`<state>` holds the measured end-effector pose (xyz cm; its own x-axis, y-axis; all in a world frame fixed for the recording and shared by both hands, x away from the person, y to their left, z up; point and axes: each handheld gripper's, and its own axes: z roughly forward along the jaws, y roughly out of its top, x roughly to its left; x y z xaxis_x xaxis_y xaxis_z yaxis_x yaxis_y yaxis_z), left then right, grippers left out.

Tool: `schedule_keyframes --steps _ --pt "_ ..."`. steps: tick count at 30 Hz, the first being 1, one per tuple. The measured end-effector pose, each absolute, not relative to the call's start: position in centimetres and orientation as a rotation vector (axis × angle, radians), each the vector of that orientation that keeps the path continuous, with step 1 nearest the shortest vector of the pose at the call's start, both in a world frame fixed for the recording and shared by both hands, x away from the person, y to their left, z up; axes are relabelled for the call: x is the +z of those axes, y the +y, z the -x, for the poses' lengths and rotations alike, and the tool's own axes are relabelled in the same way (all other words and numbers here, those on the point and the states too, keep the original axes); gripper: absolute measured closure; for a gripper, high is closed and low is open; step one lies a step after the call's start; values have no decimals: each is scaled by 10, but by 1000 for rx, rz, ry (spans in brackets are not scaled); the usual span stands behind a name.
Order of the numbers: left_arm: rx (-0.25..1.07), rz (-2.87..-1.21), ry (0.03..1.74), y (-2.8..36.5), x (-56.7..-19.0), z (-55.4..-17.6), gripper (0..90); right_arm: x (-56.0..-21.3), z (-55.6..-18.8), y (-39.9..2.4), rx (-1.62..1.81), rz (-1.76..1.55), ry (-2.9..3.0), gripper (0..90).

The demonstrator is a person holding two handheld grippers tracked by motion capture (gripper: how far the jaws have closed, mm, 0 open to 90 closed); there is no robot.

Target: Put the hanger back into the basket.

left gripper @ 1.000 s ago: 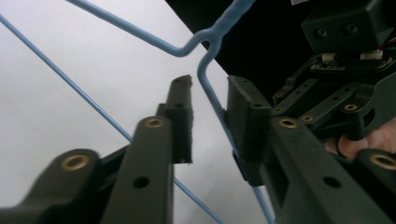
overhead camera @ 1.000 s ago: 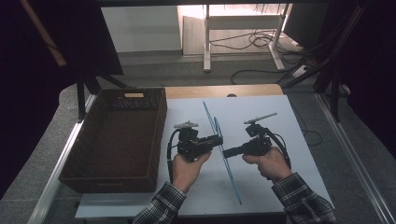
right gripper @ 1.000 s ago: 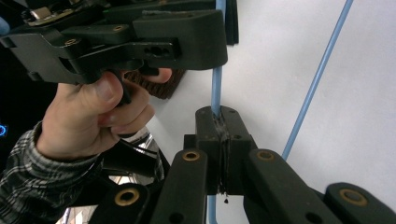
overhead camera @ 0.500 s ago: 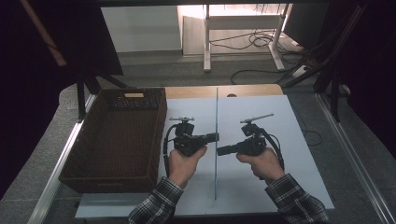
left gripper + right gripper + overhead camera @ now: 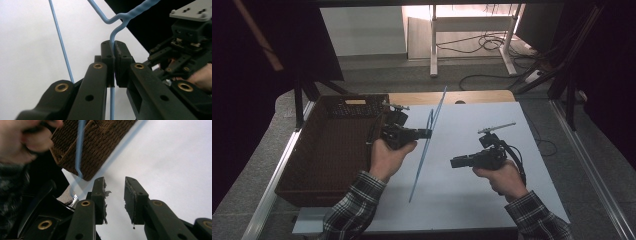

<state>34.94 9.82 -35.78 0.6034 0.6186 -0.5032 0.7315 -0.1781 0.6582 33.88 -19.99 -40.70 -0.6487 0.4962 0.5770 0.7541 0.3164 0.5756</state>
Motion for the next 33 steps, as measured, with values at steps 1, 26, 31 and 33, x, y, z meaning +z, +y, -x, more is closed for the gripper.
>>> schedule_keyframes --steps 1,26,31,33 --pt "-149 -1895 1071 101 -353 -351 881 -408 -339 -202 -1244 1133 -2293 701" --pt "109 -2166 1098 190 -259 -348 885 -427 -339 -247 -1259 1233 -2221 701" --pt "138 -2161 1135 213 -261 -344 886 -429 -339 -249 -1260 1236 -2222 705" --pt "146 -2169 1142 224 -264 -343 886 -430 -339 -250 -1262 1239 -2221 706"
